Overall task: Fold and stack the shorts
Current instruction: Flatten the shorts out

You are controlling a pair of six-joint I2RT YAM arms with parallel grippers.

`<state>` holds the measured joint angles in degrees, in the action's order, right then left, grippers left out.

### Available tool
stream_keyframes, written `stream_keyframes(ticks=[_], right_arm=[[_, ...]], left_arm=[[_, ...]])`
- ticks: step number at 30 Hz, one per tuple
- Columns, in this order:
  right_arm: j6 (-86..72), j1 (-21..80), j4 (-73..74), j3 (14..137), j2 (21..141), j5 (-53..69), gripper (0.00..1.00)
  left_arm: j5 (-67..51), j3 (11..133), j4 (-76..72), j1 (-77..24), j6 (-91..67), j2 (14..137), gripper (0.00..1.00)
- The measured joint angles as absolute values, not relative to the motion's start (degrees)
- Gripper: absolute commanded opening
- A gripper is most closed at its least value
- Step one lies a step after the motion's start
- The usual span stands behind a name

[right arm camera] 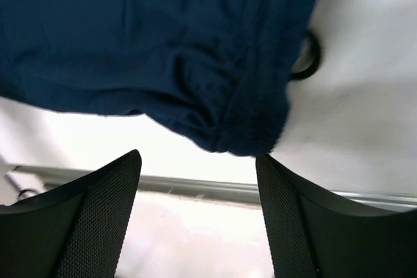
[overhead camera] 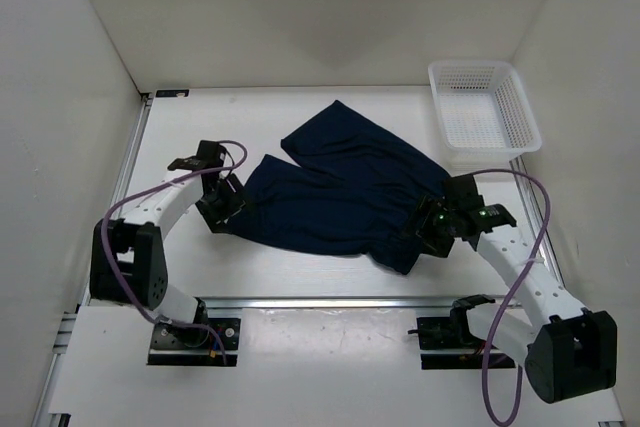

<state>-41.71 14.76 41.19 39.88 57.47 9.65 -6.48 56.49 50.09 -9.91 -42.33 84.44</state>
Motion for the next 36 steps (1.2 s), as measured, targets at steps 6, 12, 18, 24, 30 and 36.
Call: stream_keyframes(ticks=[6, 12, 18, 24, 30, 36], right_arm=[[-52.7, 20.2, 39.7, 33.5, 56.4, 12.0, 0.68], [-60.8, 20.9, 38.7, 29.3, 51.4, 14.1, 0.64], [-68.8, 21.5, 35.4, 24.4, 49.8, 16.3, 0.67], [-80.0, 23.7, 29.5, 16.9, 47.3, 18.2, 0.69], [-86.7, 21.4, 24.6, 12.6, 42.1, 17.6, 0.69], [-90.0, 20.3, 22.1, 9.5, 38.5, 15.6, 0.63]], left_arm=[[-8.3, 54.8, 47.9, -5.9, -40.9, 88.9, 0.81], [-9.6, 54.7, 45.4, -5.3, -40.1, 93.7, 0.78], [-10.7, 55.7, 44.6, -5.3, -39.5, 97.7, 0.14], [-11.1, 55.9, 44.0, -5.3, -38.9, 98.1, 0.1], [-11.0, 55.2, 43.3, -5.3, -38.9, 96.1, 0.1], [-11.0, 54.3, 43.0, -5.3, -38.8, 94.7, 0.1]])
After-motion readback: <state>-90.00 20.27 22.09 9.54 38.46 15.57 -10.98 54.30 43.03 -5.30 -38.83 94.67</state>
